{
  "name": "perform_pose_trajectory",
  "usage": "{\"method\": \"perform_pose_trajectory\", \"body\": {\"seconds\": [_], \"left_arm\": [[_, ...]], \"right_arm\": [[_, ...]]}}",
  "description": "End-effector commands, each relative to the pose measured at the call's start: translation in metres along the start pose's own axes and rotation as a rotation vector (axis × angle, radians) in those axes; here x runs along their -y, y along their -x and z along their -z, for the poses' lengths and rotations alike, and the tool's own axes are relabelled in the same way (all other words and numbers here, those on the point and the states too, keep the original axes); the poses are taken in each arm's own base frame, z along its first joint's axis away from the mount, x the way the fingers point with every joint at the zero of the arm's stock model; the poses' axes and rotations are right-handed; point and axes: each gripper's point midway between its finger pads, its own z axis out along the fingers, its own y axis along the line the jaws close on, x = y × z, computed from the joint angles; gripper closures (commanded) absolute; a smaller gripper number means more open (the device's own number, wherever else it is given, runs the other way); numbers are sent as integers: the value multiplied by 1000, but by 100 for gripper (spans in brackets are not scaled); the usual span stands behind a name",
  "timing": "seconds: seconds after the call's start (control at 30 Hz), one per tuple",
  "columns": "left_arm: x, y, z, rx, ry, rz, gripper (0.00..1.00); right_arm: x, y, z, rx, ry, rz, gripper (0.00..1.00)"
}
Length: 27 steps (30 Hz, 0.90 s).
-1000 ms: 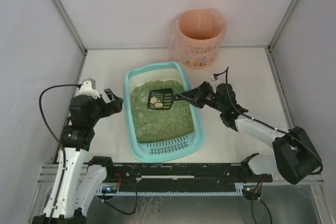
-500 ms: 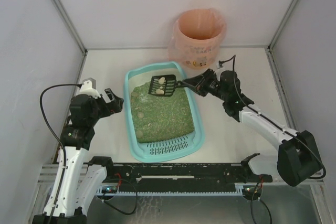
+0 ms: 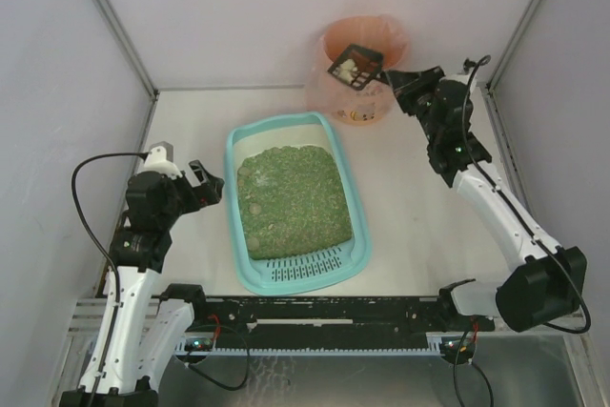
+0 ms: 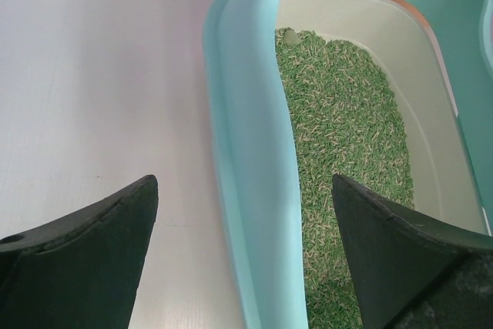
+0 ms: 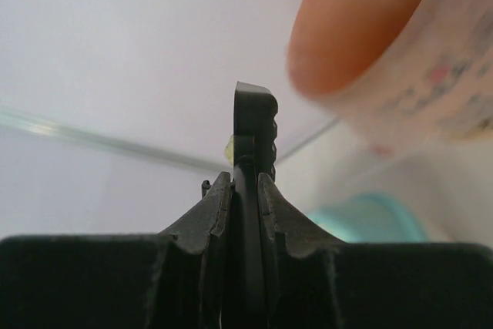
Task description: Clean the litter box
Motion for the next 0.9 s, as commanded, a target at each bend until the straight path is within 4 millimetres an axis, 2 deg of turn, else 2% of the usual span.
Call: {"method": "perform_pose_trajectory", "body": {"seconds": [0.0, 0.07, 0.17, 0.3, 0.43, 0.63, 0.77, 0.87], "left_arm": [[2, 5, 1, 32, -16, 1, 3], [3, 6, 2, 35, -22, 3, 3], [3, 6, 2, 34, -26, 4, 3], [4, 9, 4, 52, -30, 4, 3], [4, 11, 6, 63, -33, 5, 3], [5, 10, 5, 53, -42, 7, 3], [4, 10, 6, 61, -37, 9, 3], [4, 11, 6, 66, -38, 8, 3]], "right_arm": [[-9, 68, -27, 245, -13, 104, 100], [-14, 83, -41, 278, -12, 143, 100], [-18, 97, -69, 293, -24, 287, 100], [-22, 90, -109, 202, -19, 533, 100], [-21, 82, -134, 159, -7, 764, 100], [-32, 74, -142, 241, -22, 1270, 100], [-56, 55, -139, 343, 10, 1637, 100], [-67, 41, -135, 400, 60, 1791, 100]]}}
